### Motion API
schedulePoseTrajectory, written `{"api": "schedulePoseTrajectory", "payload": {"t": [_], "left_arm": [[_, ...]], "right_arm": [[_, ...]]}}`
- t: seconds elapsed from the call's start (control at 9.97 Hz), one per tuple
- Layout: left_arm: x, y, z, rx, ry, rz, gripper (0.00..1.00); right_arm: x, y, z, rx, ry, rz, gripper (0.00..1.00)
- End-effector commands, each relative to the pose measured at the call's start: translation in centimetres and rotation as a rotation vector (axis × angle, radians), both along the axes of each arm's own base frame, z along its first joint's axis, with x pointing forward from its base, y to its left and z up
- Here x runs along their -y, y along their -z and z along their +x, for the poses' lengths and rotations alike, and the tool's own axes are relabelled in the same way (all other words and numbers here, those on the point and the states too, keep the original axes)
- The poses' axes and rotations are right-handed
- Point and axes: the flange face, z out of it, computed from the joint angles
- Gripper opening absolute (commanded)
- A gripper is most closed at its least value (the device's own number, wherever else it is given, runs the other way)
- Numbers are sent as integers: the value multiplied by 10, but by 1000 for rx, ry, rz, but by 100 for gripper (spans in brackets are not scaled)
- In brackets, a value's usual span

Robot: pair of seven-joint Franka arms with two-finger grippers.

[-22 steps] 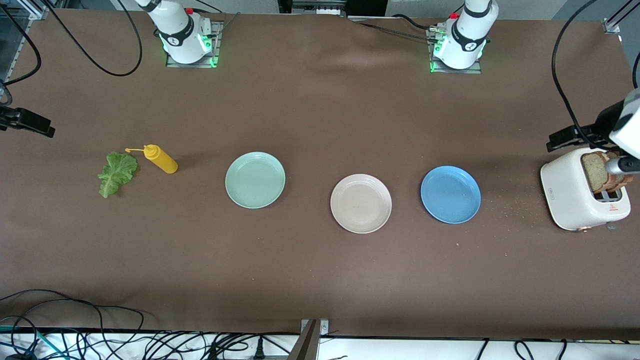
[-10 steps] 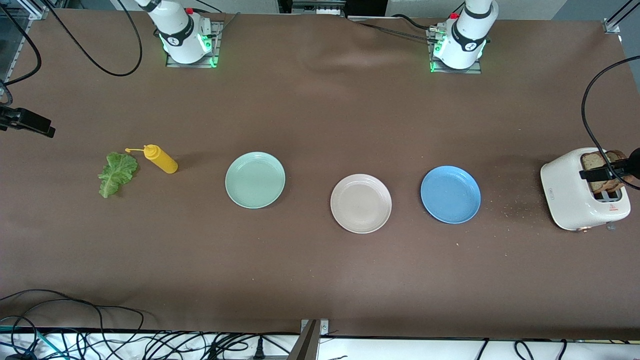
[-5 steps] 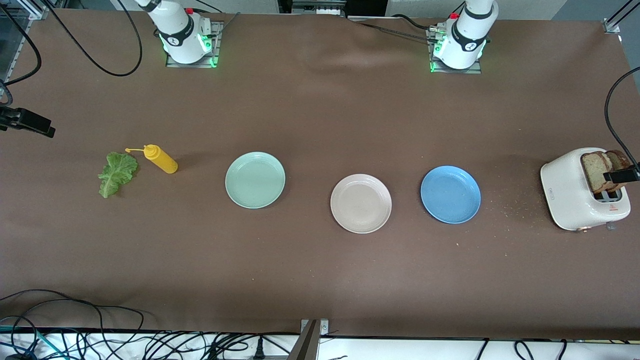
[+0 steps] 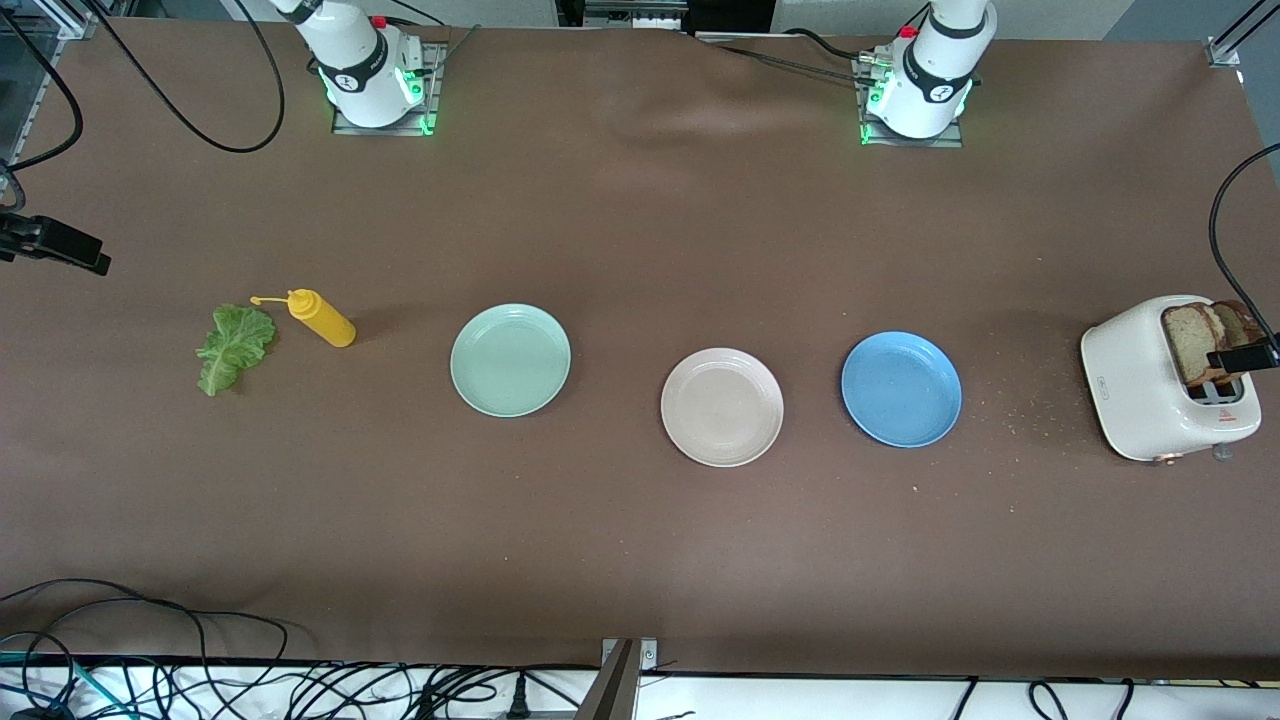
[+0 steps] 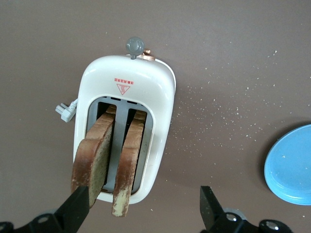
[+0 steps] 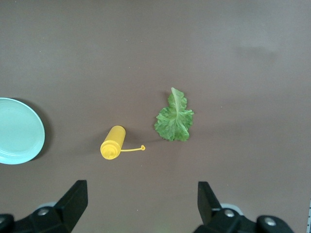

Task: Make sandwich on beige plate with both arms
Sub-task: 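Move the left gripper down over the bread slices in the toaster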

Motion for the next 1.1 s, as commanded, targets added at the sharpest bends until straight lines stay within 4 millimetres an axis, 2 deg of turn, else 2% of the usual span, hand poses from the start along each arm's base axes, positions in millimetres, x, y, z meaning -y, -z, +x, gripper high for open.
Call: {"api": "schedulePoseTrajectory", "payload": {"t": [0.0,0.5,1.0], "left_arm": [[-8,9,-10,5,26,25,100],[-2,29,-23,18,30,25,100],[3,58,-44,28,35,23,100]], "right_arm": [[-1,-1,-3,-5,-1,-1,100],[-1,-1,-3,-5,-1,-1,100],[-1,-1,-3,-7,-1,-1,100]]}}
